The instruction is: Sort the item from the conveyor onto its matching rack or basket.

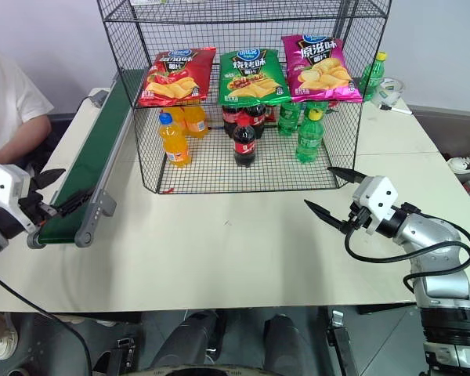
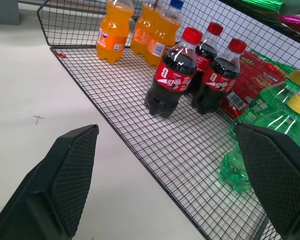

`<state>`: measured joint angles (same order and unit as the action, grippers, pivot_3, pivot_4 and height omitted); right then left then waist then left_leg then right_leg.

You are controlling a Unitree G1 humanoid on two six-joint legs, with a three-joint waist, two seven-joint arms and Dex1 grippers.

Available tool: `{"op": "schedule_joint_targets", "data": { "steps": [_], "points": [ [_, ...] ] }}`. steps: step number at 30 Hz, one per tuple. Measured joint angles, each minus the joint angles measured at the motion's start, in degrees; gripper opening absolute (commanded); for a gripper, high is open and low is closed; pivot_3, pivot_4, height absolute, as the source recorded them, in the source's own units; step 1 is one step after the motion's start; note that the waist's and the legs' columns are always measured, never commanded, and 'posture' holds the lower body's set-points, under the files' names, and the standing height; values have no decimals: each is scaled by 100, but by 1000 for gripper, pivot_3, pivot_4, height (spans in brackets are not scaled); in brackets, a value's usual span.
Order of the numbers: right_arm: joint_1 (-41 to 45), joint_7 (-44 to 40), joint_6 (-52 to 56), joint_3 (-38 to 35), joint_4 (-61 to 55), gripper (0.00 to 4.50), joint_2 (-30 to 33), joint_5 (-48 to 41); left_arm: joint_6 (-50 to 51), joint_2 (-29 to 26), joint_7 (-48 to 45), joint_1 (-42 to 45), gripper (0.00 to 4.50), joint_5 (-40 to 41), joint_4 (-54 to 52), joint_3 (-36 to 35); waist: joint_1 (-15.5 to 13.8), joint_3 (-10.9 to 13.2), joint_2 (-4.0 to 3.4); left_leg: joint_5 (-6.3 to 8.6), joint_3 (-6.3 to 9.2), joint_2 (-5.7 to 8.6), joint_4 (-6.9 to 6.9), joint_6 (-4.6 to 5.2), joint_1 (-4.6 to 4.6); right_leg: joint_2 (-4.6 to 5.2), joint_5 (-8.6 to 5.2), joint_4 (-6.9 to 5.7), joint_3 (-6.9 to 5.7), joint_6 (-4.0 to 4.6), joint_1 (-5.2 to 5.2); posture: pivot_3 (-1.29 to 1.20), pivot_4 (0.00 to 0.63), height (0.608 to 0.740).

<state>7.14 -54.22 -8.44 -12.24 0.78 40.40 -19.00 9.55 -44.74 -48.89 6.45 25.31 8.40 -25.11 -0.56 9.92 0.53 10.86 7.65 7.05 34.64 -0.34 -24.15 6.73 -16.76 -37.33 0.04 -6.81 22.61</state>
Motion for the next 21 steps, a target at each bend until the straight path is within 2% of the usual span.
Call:
{"op": "schedule_joint_targets", "data": {
  "steps": [21],
  "points": [
    [114, -27, -48, 19, 112, 4500, -2, 24, -237, 96, -255, 0, 4462, -91, 209, 14, 2, 0, 0, 0, 0, 0, -4, 0, -9, 0, 0, 2, 0, 0, 5, 0, 150, 740]
  ]
}}
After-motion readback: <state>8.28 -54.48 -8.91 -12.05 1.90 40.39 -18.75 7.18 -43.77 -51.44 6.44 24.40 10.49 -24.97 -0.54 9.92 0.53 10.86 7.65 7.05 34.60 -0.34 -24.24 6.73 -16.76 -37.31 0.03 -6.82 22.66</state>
